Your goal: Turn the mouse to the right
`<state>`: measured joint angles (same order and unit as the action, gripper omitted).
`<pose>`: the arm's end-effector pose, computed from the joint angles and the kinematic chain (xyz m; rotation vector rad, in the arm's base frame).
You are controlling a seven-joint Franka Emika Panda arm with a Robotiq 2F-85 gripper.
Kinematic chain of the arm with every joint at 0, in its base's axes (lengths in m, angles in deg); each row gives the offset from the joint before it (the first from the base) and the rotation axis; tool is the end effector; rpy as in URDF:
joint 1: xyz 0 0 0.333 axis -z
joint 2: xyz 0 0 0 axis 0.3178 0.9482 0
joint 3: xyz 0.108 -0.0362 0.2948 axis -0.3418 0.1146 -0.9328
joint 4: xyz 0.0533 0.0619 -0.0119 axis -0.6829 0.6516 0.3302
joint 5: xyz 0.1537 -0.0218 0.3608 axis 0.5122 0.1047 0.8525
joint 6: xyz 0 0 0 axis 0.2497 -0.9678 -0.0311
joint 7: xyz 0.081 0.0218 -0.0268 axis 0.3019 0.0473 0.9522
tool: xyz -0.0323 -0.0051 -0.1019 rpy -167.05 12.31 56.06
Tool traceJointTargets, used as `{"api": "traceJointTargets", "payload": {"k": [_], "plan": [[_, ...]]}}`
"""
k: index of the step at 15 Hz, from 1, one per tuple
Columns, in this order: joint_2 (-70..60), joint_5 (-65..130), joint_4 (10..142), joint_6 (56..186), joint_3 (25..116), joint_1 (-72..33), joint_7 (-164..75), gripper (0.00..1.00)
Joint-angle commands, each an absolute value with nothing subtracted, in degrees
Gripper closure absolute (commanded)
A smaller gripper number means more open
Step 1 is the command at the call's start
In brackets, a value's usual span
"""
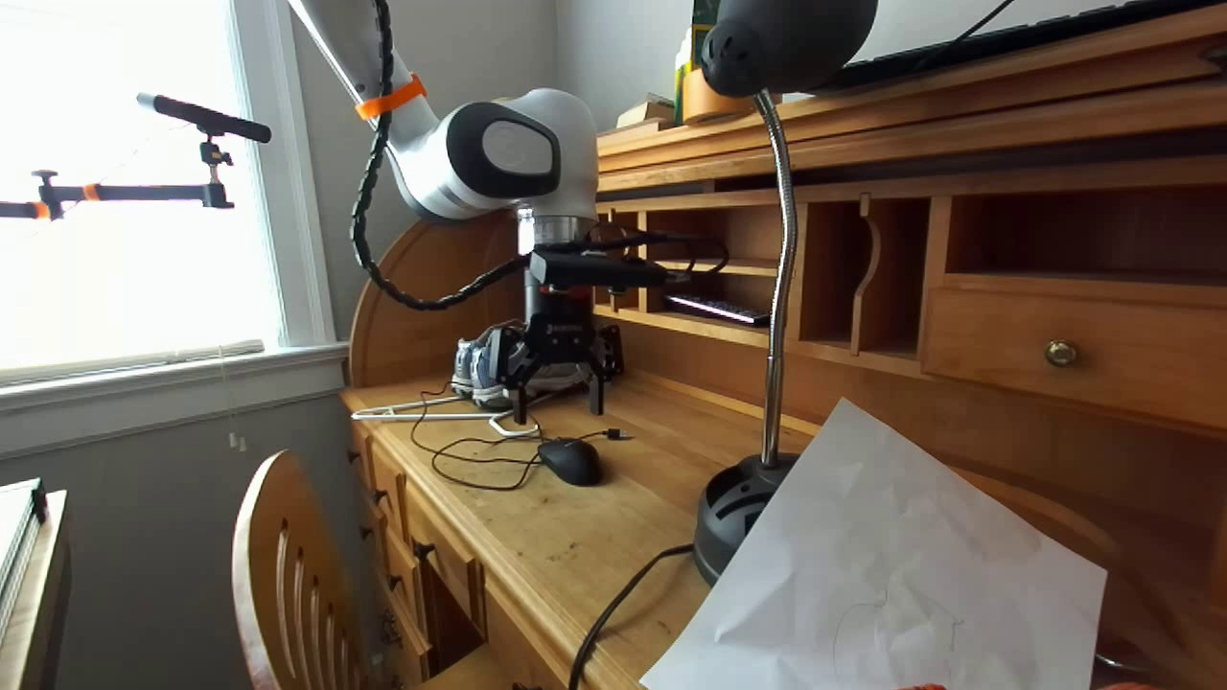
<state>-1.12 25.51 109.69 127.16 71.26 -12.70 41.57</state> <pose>0.5355 -0.1019 0.2138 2.3918 1.9806 -0.2539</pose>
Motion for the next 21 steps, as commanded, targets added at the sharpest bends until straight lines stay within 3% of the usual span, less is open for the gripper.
{"api": "traceJointTargets", "payload": {"k": [1, 6, 21], "plan": [[2.17, 20.72, 109.01, 134.46, 70.72, -12.01, 41.5, 0.0], [4.7, 21.18, 109.32, 142.41, 68.97, -11.18, 41.51, 0.0], [7.49, 29.97, 109.34, 143.06, 60.16, -4.52, 46.85, 0.0]]}}
